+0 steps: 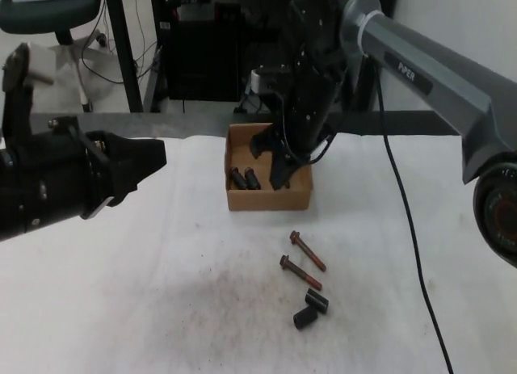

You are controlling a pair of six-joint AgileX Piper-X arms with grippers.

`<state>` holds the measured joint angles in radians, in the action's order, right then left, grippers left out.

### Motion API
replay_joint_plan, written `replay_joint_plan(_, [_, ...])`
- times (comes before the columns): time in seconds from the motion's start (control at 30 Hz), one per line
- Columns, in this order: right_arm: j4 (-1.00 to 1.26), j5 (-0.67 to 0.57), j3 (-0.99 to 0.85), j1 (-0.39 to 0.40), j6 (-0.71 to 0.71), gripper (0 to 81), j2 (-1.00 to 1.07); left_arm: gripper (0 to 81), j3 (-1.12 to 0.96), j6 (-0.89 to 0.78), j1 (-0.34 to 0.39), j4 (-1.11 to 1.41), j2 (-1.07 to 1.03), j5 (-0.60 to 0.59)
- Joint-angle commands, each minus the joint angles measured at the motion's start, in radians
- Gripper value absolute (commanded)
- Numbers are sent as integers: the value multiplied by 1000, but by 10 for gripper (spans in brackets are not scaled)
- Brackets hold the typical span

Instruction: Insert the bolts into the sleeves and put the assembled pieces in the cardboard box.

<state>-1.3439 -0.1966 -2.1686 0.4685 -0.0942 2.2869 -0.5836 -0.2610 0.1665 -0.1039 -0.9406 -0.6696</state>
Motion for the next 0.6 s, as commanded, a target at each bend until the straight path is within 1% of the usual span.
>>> replay_joint_plan(0.0, [-20, 82, -9, 25, -17, 6, -63, 3, -8, 8, 0, 3, 25, 3])
replay_joint_plan(0.07, [-45, 125, -9, 49, -17, 6, -98, 3, -8, 8, 0, 3, 44, 3])
replay_joint_plan(0.2, [-87, 132, 7, 85, -17, 6, -139, 3, -8, 49, 2, -15, 94, 38])
replay_joint_plan(0.27, [-87, 132, 68, 98, -17, 6, -166, 3, -8, 100, 2, -66, 124, 81])
replay_joint_plan(0.4, [-58, 169, 283, 103, -17, 6, -252, 3, -8, 210, 2, -222, 182, 171])
replay_joint_plan(0.47, [20, 169, 418, 103, -12, 6, -315, 3, -8, 261, 2, -299, 208, 210])
replay_joint_plan(0.57, [233, 169, 643, 103, 71, 6, -440, 3, -3, 320, 2, -321, 235, 243])
